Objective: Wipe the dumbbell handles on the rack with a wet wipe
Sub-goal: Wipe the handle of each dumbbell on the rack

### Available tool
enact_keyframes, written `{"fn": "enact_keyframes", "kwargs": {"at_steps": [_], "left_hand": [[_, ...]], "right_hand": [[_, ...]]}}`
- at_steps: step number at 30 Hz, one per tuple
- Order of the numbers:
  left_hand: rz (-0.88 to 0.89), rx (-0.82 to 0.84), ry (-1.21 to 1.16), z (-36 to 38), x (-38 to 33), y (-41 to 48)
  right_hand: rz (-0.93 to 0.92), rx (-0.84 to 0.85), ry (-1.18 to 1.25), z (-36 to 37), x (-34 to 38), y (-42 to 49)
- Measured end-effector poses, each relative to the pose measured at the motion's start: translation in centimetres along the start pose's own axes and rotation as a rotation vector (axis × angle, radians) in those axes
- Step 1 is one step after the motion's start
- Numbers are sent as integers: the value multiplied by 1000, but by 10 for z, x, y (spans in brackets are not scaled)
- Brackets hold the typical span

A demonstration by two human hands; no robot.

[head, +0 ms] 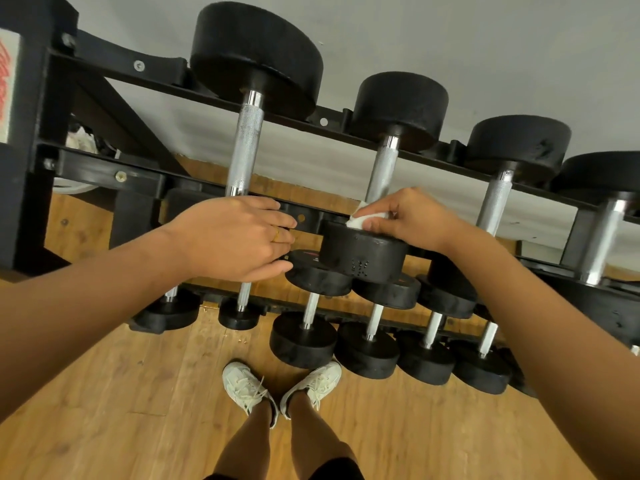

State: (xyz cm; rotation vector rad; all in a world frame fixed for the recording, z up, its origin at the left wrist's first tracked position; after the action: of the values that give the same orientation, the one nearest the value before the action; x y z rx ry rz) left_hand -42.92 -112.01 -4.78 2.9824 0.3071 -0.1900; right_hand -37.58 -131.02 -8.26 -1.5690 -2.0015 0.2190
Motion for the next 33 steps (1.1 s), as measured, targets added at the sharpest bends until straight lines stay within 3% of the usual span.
{"fn": "enact_keyframes", "kwargs": {"at_steps": [3, 5, 7, 12, 14, 23, 28, 33], "left_hand": [[8, -15, 5, -2, -1, 0], [12, -23, 7, -1, -1, 0], [16, -24, 8, 0, -1, -1], [28, -58, 6, 1, -1, -2], [31, -58, 3, 3, -1, -2], [29, -79, -29, 7, 1, -1], [48, -82, -43, 5, 0, -2], [51, -88, -52, 5, 0, -3]], "right_hand": [[50, -150, -35, -20, -3, 3], [50, -160, -95, -22, 0, 5], [-15, -214, -175, -29, 7, 5], [-212, -631, -373, -78, 27, -3], [-293, -701, -501, -78, 35, -1], [-431, -392, -714, -62, 32, 17], [-704, -42, -816, -25, 33, -1], [-612, -90, -826, -57, 22, 7]]}}
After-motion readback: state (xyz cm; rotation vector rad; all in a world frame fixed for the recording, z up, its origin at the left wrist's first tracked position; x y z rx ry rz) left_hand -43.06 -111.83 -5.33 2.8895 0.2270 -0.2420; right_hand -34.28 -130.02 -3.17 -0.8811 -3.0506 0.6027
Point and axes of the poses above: each hand's wrist, its own y-axis towards the middle knuckle, its own z-axis out of the palm, x = y × z, the point moved 10 cm from there along y, towards the middle knuckle, and after that the axes turned 10 degrees about -y, right-handed, at the moved point
